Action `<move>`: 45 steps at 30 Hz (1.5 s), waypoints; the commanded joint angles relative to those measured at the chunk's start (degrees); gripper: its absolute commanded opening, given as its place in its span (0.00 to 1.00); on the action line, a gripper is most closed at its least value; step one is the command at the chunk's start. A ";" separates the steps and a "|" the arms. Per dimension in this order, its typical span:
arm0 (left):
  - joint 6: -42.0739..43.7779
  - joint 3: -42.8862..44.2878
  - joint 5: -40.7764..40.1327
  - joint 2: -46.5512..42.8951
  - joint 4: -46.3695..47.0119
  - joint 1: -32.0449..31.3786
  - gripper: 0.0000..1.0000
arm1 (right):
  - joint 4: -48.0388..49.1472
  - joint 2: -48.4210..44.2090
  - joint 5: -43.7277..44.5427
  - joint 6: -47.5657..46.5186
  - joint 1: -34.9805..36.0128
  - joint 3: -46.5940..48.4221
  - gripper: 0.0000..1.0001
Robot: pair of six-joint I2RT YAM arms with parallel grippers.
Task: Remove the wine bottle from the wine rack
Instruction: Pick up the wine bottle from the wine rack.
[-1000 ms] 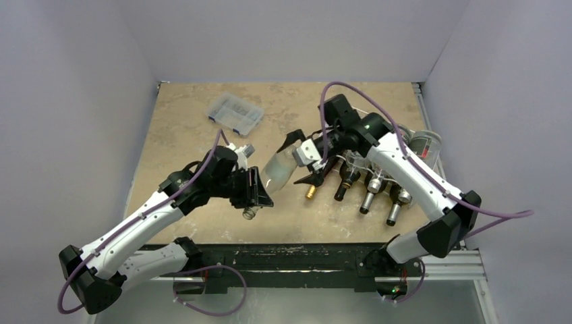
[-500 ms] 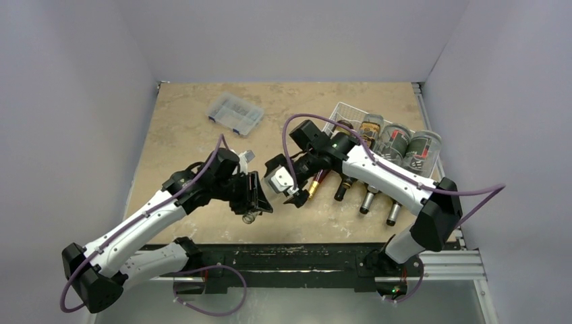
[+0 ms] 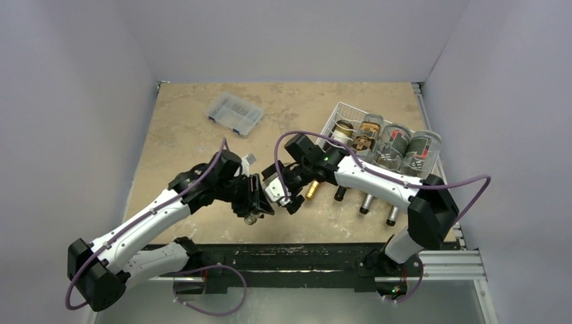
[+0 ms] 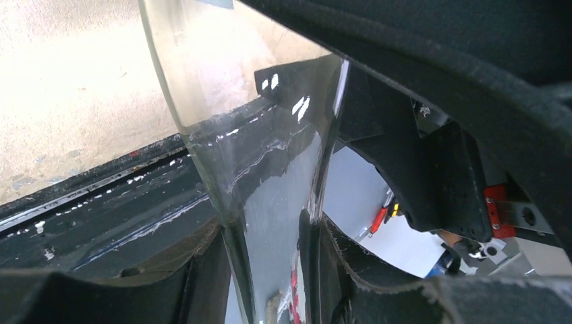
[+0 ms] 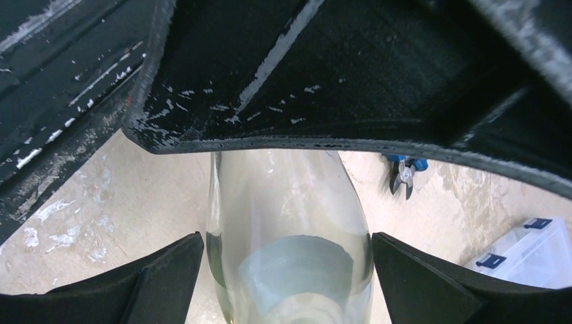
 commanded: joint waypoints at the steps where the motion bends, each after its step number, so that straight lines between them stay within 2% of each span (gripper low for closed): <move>1: -0.49 0.59 5.04 -1.23 14.53 0.92 0.00 | 6.62 -0.28 1.57 0.24 0.35 -3.09 0.99; 9: -2.07 -1.32 6.82 -0.22 17.61 1.87 0.00 | 13.73 -0.46 1.77 0.70 0.49 -8.29 0.98; 15: -3.15 -2.09 6.81 0.43 18.63 2.39 0.00 | 17.64 -0.46 1.58 2.66 0.45 -10.34 0.90; 25: -4.95 -3.74 5.78 -1.02 19.27 3.18 0.24 | 20.36 0.26 -2.84 5.55 -0.21 -11.30 0.71; 29: -5.14 -4.54 5.61 -2.05 19.22 3.32 0.45 | 20.83 0.46 -5.12 7.02 -1.51 -11.23 0.65; 36: -4.79 -5.50 5.12 -3.89 18.49 3.52 0.73 | 20.75 0.30 -9.74 8.96 -4.49 -10.96 0.61; 40: -3.61 -4.55 5.01 -4.68 16.95 3.72 0.84 | 20.77 0.34 -11.48 9.49 -5.38 -10.96 0.60; 45: 0.96 -0.23 3.01 -6.20 10.70 3.79 0.93 | 21.01 0.12 -13.69 10.45 -6.66 -10.96 0.59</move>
